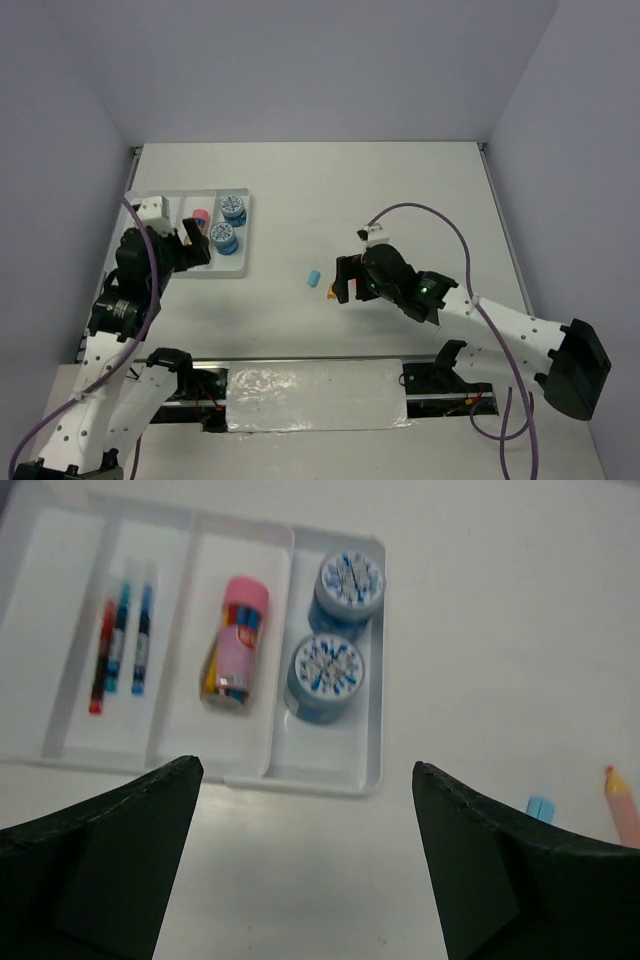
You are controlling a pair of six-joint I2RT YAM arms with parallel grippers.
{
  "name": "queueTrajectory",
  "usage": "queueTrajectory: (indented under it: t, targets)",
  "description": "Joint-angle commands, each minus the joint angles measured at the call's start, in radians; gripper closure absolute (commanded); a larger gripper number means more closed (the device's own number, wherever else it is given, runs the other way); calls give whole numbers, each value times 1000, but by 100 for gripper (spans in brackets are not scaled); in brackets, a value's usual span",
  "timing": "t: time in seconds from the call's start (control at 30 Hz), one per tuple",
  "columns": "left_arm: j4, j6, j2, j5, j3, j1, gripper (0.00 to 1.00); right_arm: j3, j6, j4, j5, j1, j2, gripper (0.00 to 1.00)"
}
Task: Sort the stationery into containers
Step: Pick up the pen from the center of the board.
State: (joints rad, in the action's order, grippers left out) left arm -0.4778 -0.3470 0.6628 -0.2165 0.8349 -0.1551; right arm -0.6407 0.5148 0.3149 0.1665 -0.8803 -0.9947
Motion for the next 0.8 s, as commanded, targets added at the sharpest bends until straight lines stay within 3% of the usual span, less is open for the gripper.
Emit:
queueTrajectory:
  t: [0.0, 0.13, 0.27, 0.77]
  targets:
    - [14, -29, -54, 110, -85, -9, 1, -66, 83, 49, 115, 17, -67, 4]
    - [51, -20, -57, 209, -91, -38, 1, -68, 85, 12, 102, 102, -159, 11]
    - [34, -15, -16, 209, -85, -38, 1, -115, 36, 35, 65, 246, -271, 28]
    - [36, -4, -2, 252, -91, -41, 1, -275, -25, 99, 74, 369, -527, 44]
